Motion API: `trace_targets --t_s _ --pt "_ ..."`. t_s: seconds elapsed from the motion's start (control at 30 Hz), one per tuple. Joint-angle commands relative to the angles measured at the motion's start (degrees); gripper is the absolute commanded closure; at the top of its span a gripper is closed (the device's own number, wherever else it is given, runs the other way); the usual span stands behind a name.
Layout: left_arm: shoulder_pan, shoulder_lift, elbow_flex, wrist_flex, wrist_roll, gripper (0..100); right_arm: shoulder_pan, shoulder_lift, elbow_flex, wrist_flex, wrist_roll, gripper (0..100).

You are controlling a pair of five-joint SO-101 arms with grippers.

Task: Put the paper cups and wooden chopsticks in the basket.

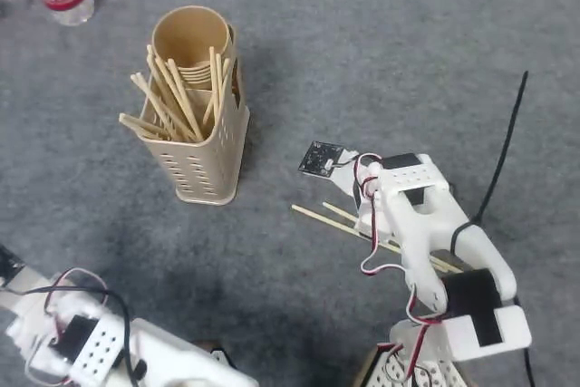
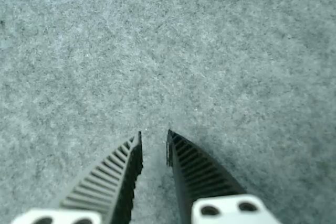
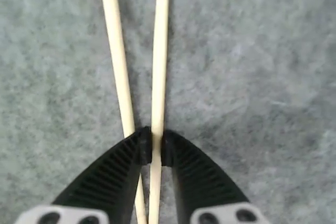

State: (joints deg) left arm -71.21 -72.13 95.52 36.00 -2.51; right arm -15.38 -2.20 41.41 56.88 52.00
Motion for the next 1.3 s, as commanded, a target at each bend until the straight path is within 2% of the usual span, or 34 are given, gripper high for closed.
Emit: trace_targets --t_s 0.0,0.17,0.33,0.53,0.7,0.9,1.07,1.27 --pt "-0.18 -0.53 -0.31 -1.14 -0.53 93 0.04 -0.22 -2.11 0.66 -0.62 99.1" --pt "-0.18 -0.53 -0.31 -1.14 -0.53 93 1.71 -2.86 -4.31 1.80 -0.62 99.1" --pt "-0.26 -0.53 -0.31 -1.14 -0.53 93 5.05 -14.29 -13.71 10.42 -1.05 99.1" --pt "-0.26 -0.53 -0.31 -1.14 -0.53 93 3.91 -31.78 -24.88 14.37 -8.62 99.1" --pt "-0.26 -0.53 -0.31 -1.14 -0.53 93 -4.35 -43.82 -26.90 4.97 -20.84 99.1" --pt "-0.26 -0.53 -0.31 -1.05 -0.53 93 -15.25 -51.03 -26.90 -7.34 -34.64 98.9" --pt "-0.26 -0.53 -0.31 -1.05 -0.53 93 -17.98 -48.57 -26.90 -17.36 -42.37 99.0" --pt "-0.26 -0.53 -0.31 -1.05 -0.53 93 -20.62 -39.52 -27.25 -32.40 -46.86 99.0"
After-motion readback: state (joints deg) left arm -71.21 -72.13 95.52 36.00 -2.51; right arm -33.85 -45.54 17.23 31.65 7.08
